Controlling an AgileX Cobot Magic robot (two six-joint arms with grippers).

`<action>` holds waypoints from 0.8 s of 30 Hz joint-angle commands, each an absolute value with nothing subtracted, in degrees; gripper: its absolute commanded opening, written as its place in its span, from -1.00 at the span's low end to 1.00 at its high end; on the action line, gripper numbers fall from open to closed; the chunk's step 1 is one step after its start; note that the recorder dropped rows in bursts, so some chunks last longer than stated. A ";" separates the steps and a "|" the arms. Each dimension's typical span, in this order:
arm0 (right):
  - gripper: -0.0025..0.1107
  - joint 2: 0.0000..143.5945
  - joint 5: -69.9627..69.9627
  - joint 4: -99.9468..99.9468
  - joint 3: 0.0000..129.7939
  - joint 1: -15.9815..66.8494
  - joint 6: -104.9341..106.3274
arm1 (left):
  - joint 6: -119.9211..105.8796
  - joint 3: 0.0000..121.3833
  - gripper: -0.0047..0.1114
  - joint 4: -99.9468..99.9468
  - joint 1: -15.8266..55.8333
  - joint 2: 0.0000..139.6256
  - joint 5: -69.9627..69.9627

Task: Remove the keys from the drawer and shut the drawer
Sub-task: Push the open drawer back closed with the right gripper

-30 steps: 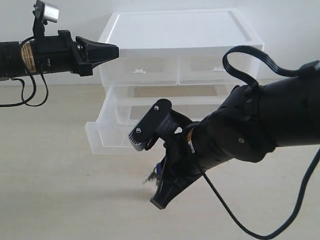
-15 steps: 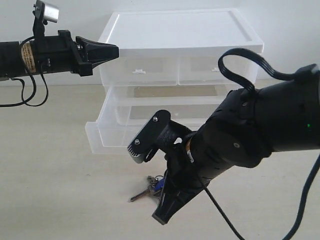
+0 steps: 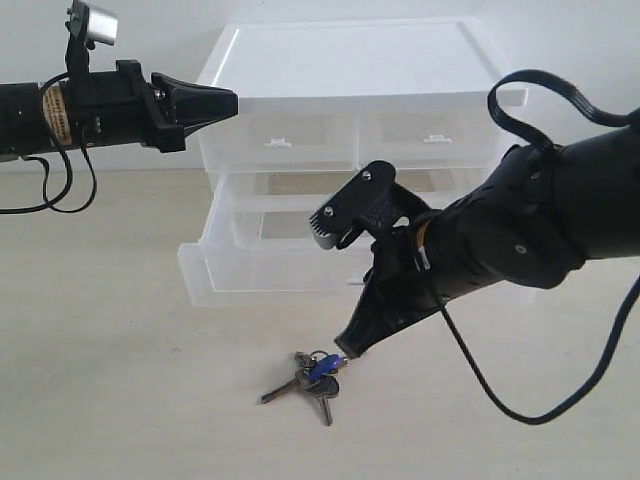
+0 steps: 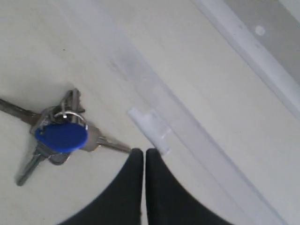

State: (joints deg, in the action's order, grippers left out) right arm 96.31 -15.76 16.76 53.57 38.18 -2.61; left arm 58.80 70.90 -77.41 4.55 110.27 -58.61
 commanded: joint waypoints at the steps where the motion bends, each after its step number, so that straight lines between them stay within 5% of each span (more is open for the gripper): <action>1: -0.96 96.08 -11.61 19.38 53.65 35.00 -2.98 | 59.16 71.06 -0.84 -76.99 4.53 109.83 -58.18; 14: -0.96 102.29 3.13 18.36 55.93 29.19 -3.09 | 58.10 71.06 -0.84 -75.23 4.53 111.79 -58.70; 24: -0.96 111.98 -5.74 18.59 74.29 27.27 0.51 | 57.40 71.06 -0.84 -74.85 4.53 111.79 -58.36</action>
